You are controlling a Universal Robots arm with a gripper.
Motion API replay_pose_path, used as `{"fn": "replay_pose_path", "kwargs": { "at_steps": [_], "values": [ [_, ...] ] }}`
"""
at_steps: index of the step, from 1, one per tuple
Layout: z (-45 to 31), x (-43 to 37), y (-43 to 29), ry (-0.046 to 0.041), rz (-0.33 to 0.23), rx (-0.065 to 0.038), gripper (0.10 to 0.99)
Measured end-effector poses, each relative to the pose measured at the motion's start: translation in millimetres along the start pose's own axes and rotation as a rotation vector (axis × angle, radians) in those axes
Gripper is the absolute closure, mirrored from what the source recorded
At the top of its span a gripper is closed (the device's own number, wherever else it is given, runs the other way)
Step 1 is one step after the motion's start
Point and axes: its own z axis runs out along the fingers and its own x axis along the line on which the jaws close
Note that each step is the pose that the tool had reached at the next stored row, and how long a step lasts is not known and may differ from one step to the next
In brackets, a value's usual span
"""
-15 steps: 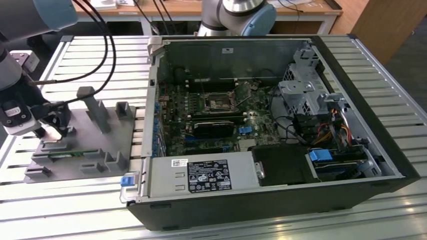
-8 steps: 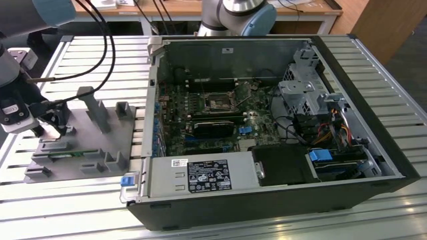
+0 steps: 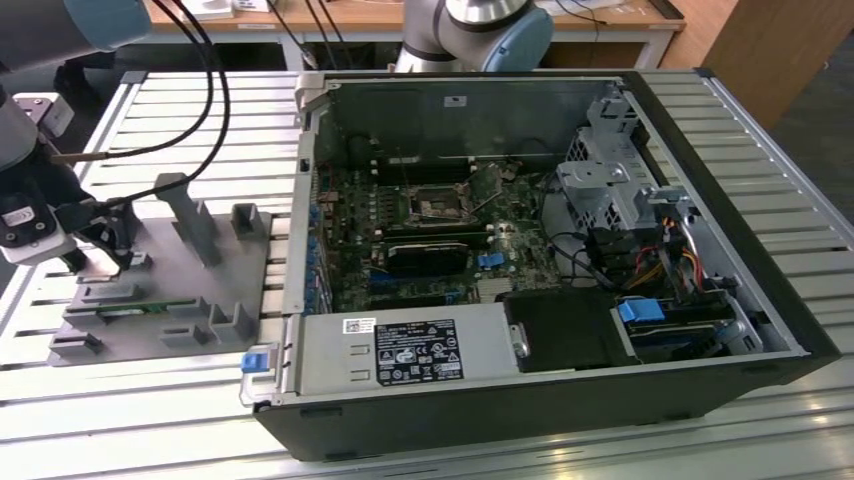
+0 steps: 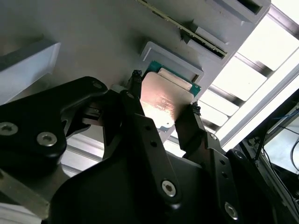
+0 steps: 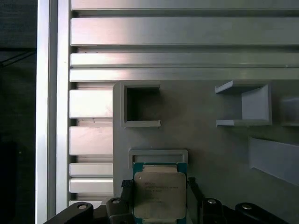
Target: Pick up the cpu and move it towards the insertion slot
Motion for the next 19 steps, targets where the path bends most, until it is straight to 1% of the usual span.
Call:
{"fn": "replay_pose_path", "kwargs": {
  "at_steps": [19],
  "values": [
    [-6.1,0.0,0.2,-0.0002,0.000,0.000,0.549]
  ]
}}
